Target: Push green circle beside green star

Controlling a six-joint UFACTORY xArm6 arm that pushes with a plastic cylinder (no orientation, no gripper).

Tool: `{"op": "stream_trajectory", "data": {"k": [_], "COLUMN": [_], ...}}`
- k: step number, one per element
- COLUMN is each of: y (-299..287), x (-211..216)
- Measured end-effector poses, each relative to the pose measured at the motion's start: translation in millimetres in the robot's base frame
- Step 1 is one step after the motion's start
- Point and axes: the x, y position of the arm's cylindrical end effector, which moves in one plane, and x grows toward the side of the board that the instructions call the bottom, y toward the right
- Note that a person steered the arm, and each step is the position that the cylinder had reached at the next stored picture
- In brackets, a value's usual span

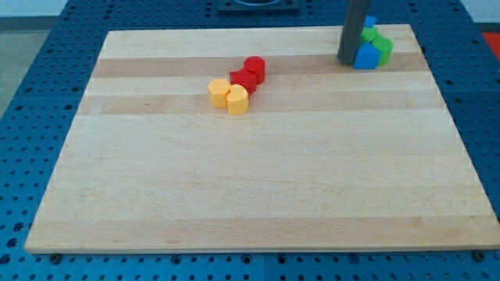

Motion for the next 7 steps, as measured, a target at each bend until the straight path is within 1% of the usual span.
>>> {"op": "stream_trajectory", "data": {"k": [1, 2, 3, 4, 5, 6, 7], "y": [17.4, 18.5, 12.7, -8.7, -14.5, 3.9, 24.1], "x": [0.0, 0.0, 0.0, 9.1, 42.3, 65.9, 64.6]}}
